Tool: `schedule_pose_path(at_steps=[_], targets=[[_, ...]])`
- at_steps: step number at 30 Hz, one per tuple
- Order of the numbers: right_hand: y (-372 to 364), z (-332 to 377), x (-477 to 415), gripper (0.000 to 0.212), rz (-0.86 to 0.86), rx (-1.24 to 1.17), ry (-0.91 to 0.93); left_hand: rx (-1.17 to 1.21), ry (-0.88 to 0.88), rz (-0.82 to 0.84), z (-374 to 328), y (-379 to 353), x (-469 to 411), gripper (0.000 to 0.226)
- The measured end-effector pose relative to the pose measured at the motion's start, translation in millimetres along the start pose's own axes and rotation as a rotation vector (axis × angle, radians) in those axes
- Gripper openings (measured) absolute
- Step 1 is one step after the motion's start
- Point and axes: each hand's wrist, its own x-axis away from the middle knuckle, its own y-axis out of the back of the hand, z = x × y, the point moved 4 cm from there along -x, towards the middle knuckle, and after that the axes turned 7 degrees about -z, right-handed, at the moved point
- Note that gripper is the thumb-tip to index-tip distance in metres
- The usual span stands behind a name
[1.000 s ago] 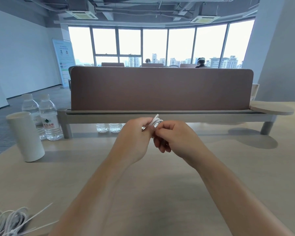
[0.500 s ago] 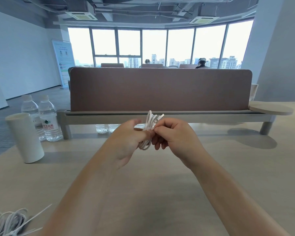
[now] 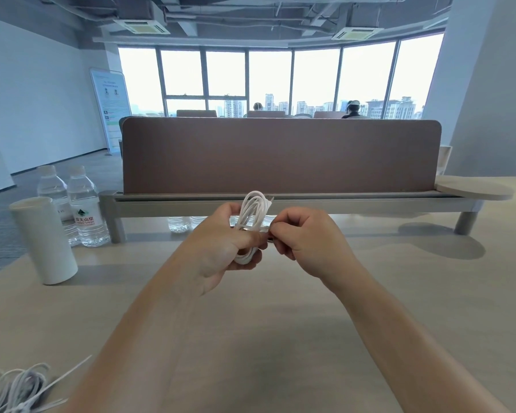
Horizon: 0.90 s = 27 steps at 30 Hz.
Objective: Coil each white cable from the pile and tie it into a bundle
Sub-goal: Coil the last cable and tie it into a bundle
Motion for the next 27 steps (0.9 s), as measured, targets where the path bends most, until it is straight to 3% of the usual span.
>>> schedule_pose_path(at_steps=[6,17,22,27], targets=[[0.8,-0.3,0.5,0.018,0.006,-0.025,-0.028,0.025,0.030,0.057,0.7,-1.4,0.8,0.044],[0.6,7.0,3.7,0.021,0.060,-0.003,0.052,-0.052,-0.035,-0.079,0.4,3.8,-3.9,0.033],[0.3,2.8,2.0,0.022,0.006,-0.021,0.014,-0.163,-0.115,-0.189,-2.2,8.9,-5.7,0.024],[3.8,2.0,0.5,0.021,0.055,0.038,0.001,-0.349,-0.226,-0.218,-4.5,7.8,-6.8,0.016]])
